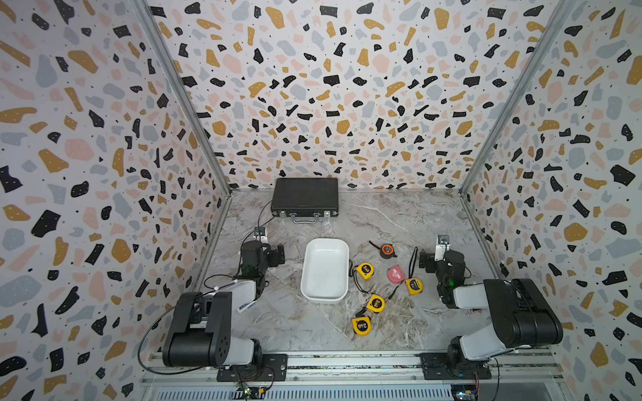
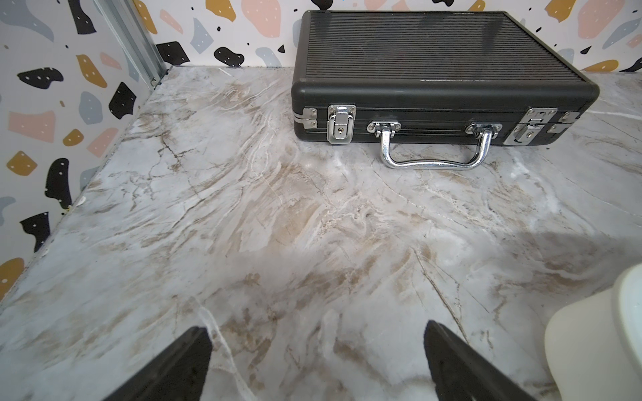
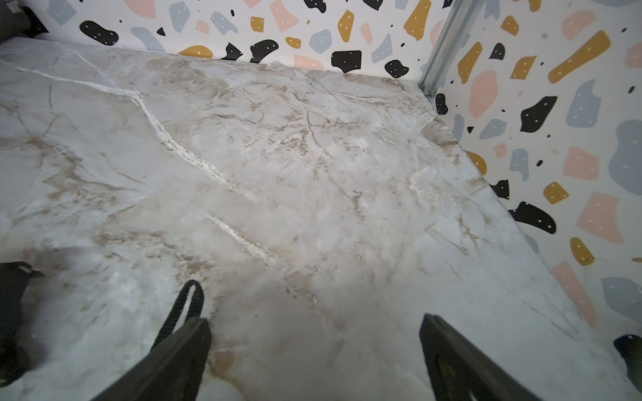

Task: Take the tape measure out of the storage box
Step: Reset both arms

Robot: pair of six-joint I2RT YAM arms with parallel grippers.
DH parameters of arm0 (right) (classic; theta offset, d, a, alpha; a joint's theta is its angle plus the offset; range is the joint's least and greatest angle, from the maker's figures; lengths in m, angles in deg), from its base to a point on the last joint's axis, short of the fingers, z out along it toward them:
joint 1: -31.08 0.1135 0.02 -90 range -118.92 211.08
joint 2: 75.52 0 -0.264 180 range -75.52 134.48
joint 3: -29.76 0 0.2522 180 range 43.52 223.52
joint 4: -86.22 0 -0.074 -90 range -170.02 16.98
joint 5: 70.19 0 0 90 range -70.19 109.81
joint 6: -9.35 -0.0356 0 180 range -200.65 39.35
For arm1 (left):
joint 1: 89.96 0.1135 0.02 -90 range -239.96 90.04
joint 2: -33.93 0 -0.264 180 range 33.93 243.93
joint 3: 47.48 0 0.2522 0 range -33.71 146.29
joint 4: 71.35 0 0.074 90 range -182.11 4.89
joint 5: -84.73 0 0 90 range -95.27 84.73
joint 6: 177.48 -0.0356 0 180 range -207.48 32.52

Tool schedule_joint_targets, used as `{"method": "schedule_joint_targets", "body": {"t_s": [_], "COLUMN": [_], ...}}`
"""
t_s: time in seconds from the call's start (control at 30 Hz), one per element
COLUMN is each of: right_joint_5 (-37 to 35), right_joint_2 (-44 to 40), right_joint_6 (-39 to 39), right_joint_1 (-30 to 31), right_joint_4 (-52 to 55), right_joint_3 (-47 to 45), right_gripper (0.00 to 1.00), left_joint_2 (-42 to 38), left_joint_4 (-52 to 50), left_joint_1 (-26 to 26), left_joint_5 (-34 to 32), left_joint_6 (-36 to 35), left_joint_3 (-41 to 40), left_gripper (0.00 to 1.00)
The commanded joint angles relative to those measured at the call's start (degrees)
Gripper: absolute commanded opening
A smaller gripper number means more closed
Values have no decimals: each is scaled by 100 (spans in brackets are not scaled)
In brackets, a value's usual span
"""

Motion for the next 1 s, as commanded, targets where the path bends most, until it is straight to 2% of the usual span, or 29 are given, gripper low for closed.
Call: {"method": "schedule_joint_targets", "body": {"t_s": [0.0,0.13,0.2,0.27,0.37,0.43,0.57,0.73,0.97], "right_joint_5": [-353,-351,-349,-353,-354,-353,-353,-354,-354], "right_joint_2": [-21,-21,-21,-21,-21,-21,-21,-22,-22], "right_joint_6": [-141,-139,-145,-144,-141,-144,-144,-139,-145], "right_joint_1": [18,14,18,11,18,16,18,16,18], "right_joint_4": [-62,-53,-53,-53,-53,-53,-53,-53,-53], "right_joint_3": [104,104,109,105,105,105,105,105,105], "right_gripper": [99,99,99,99,99,99,99,99,99], "left_joint_2": [-72,-86,-73,-51,108,272,520,632,519], "left_joint_4": [283,199,224,231,217,126,-509,-679,-348], "left_joint_1": [36,-60,-322,-583,-1052,-1201,-1212,-1247,-1247], "left_joint_5": [35,-149,-641,-1399,-2994,-3692,-3942,-4796,-4586], "left_joint_6": [-76,-112,-220,-217,-194,-105,-18,343,229], "left_joint_3": [-30,-4,-3,19,155,288,766,890,674], "left_gripper": [100,100,100,100,100,100,100,100,100]}}
